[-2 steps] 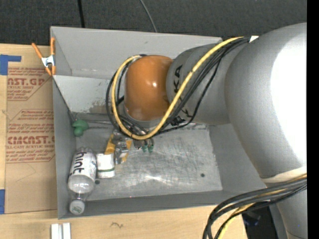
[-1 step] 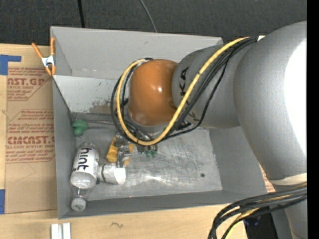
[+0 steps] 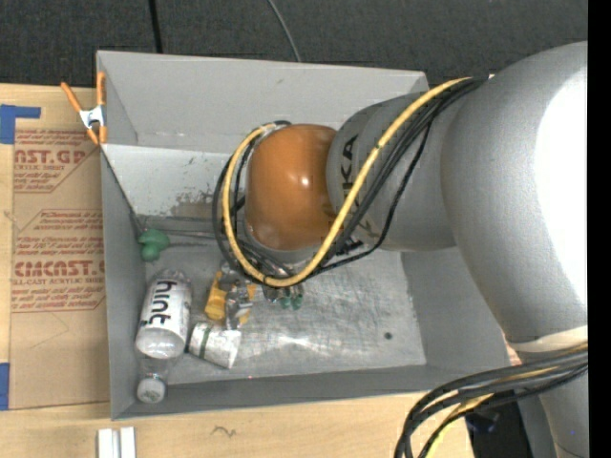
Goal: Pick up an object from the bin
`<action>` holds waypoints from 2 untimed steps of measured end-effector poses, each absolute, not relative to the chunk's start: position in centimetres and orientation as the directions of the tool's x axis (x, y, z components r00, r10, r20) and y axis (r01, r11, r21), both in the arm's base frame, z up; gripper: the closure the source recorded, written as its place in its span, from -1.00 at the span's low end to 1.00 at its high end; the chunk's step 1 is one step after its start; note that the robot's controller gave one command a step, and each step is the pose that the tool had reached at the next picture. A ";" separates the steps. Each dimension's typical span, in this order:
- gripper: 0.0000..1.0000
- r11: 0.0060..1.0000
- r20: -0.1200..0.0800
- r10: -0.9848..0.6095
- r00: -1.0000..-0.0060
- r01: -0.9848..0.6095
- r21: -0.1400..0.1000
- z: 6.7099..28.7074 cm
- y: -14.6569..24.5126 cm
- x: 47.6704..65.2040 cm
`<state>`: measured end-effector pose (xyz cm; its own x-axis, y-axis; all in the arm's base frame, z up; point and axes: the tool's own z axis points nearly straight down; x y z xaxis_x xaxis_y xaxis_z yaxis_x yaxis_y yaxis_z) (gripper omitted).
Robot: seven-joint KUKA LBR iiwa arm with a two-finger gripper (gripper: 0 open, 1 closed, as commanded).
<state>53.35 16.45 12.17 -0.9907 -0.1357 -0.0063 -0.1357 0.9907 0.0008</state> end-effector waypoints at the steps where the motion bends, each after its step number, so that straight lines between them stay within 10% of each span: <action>1: 1.00 0.957 -0.008 -0.292 -0.956 -0.292 0.000 11.1 14.7 53.3; 2: 1.00 0.951 0.006 -0.309 -0.951 -0.309 0.001 14.0 16.2 54.0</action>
Offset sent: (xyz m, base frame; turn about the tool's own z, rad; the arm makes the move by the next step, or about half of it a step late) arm 0.0232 0.0334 0.1004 -0.0698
